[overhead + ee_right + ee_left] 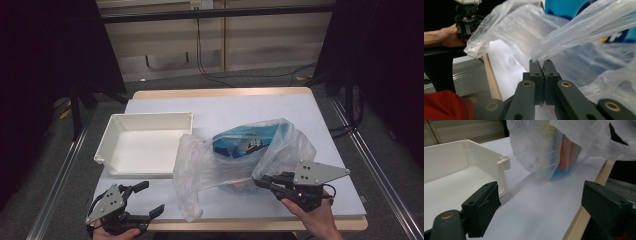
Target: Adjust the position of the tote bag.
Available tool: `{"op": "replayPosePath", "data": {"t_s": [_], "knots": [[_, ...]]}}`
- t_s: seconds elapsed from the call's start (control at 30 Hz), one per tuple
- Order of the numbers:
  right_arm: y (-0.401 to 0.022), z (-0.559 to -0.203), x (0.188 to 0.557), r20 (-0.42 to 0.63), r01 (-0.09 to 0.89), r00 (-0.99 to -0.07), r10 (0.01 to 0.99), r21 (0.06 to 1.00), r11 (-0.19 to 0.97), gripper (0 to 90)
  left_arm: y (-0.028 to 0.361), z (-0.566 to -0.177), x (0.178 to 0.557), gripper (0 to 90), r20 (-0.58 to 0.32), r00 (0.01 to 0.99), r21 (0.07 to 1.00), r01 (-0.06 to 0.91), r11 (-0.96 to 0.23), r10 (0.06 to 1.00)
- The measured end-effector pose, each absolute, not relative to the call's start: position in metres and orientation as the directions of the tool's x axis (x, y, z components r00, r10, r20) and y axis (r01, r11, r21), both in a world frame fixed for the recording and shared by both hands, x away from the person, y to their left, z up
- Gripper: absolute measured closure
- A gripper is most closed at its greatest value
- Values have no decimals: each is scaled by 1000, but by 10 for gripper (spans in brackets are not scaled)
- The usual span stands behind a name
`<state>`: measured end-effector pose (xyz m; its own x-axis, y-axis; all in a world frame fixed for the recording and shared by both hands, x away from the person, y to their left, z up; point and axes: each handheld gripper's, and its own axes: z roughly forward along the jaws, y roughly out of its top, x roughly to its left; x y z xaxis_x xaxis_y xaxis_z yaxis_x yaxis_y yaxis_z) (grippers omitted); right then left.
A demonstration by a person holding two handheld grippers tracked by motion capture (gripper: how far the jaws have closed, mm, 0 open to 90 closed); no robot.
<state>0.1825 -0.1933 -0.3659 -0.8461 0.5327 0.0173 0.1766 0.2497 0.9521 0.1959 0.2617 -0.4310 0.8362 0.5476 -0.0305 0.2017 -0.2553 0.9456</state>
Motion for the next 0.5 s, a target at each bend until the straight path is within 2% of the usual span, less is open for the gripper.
{"op": "replayPosePath", "data": {"t_s": [0.23, 0.33, 0.5], "knots": [[-202, -355, 180, 9, 153, -837, 547, 964, 217, 882, 252, -422, 186, 211, -45, 869, 954, 184, -237, 494], [-206, -351, 179, 3, 142, -832, 554, 968, 208, 882, 244, -415, 178, 252, -47, 898, 959, 164, -233, 437], [-201, -351, 180, 3, 141, -837, 547, 967, 212, 882, 231, -412, 173, 247, -56, 922, 956, 160, -247, 383]]}}
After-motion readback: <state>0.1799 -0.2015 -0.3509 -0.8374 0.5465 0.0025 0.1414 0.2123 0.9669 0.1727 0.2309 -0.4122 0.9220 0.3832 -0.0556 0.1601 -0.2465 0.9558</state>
